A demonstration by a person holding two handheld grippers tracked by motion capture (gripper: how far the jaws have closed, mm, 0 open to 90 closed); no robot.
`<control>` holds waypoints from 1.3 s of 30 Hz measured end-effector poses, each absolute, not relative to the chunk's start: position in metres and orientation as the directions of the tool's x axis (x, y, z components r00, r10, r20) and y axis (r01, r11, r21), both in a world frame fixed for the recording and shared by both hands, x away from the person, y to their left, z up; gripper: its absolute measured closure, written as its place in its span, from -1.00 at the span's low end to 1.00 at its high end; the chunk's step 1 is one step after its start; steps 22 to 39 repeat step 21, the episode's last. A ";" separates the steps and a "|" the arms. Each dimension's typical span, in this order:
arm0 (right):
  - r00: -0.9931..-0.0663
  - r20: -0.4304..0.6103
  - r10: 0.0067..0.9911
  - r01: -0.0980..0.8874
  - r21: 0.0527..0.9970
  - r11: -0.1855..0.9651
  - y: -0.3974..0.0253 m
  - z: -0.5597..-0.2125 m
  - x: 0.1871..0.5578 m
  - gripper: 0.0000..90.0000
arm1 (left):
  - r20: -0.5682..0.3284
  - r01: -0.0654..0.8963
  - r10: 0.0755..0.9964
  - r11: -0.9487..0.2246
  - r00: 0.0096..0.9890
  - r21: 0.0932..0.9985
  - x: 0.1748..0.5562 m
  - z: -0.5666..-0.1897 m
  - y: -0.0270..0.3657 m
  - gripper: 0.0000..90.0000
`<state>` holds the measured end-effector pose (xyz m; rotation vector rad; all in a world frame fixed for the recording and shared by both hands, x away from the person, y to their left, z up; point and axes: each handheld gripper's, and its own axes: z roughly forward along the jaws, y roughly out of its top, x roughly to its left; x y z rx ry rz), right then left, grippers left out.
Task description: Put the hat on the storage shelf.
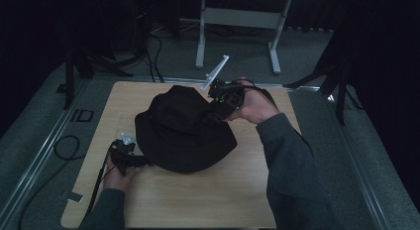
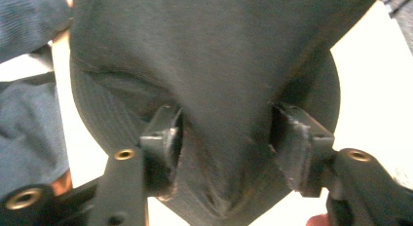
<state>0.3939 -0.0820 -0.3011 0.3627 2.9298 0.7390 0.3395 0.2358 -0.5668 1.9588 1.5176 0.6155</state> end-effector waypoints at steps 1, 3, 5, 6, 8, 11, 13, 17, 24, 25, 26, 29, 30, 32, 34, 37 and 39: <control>-0.967 -0.037 0.253 0.205 0.478 0.854 -0.082 -0.301 0.394 -0.03 | 0.009 0.702 0.969 -0.185 0.247 0.688 0.340 -0.567 0.236 -0.97; -0.960 -0.041 0.276 0.222 0.488 0.844 -0.086 -0.298 0.393 -0.15 | 0.009 0.702 0.969 -0.185 0.246 0.688 0.340 -0.567 0.236 -0.97; -0.955 -0.050 0.293 0.231 0.496 0.837 -0.089 -0.296 0.392 -0.26 | 0.008 0.701 0.969 -0.183 0.245 0.689 0.340 -0.567 0.236 -0.97; -0.951 -0.059 0.304 0.237 0.497 0.835 -0.091 -0.295 0.391 -0.30 | 0.008 0.701 0.969 -0.184 0.246 0.689 0.340 -0.567 0.236 -0.97; -0.933 -0.102 0.345 0.258 0.479 0.839 -0.096 -0.294 0.388 -0.36 | 0.008 0.701 0.969 -0.183 0.245 0.689 0.340 -0.567 0.236 -0.97; -0.926 -0.119 0.359 0.265 0.472 0.841 -0.099 -0.297 0.386 -0.36 | 0.008 0.702 0.969 -0.183 0.246 0.688 0.340 -0.567 0.236 -0.97; -0.924 -0.104 0.368 0.274 0.489 0.828 -0.106 -0.299 0.385 -0.37 | 0.008 0.702 0.969 -0.183 0.245 0.688 0.339 -0.567 0.236 -0.97; -0.912 -0.094 0.399 0.303 0.500 0.811 -0.122 -0.304 0.386 -0.39 | 0.008 0.702 0.969 -0.183 0.245 0.688 0.340 -0.567 0.236 -0.97; -0.900 -0.077 0.429 0.332 0.518 0.788 -0.139 -0.308 0.386 -0.38 | 0.008 0.702 0.969 -0.183 0.245 0.688 0.340 -0.567 0.236 -0.97; -0.900 -0.077 0.429 0.332 0.518 0.788 -0.139 -0.308 0.386 -0.38 | 0.008 0.702 0.969 -0.183 0.245 0.688 0.340 -0.567 0.236 -0.97; -0.900 -0.077 0.429 0.332 0.518 0.788 -0.139 -0.308 0.386 -0.38 | 0.008 0.702 0.969 -0.183 0.245 0.688 0.340 -0.567 0.236 -0.97; -0.900 -0.077 0.429 0.332 0.518 0.788 -0.139 -0.308 0.386 -0.38 | 0.008 0.702 0.969 -0.183 0.245 0.688 0.340 -0.567 0.236 -0.97; -0.900 -0.077 0.429 0.332 0.518 0.788 -0.139 -0.308 0.386 -0.38 | 0.008 0.702 0.969 -0.183 0.245 0.688 0.340 -0.567 0.236 -0.97; -0.900 -0.077 0.429 0.332 0.518 0.788 -0.139 -0.308 0.386 -0.38 | 0.008 0.702 0.969 -0.183 0.245 0.688 0.340 -0.567 0.236 -0.97; -0.900 -0.077 0.429 0.332 0.518 0.788 -0.139 -0.308 0.386 -0.38 | 0.008 0.702 0.969 -0.183 0.245 0.688 0.340 -0.567 0.236 -0.97; -0.900 -0.077 0.429 0.332 0.518 0.788 -0.139 -0.308 0.386 -0.38 | 0.008 0.702 0.969 -0.183 0.245 0.688 0.340 -0.567 0.236 -0.97; -0.900 -0.077 0.429 0.332 0.518 0.788 -0.139 -0.308 0.386 -0.38 | 0.008 0.702 0.969 -0.183 0.245 0.688 0.340 -0.567 0.236 -0.97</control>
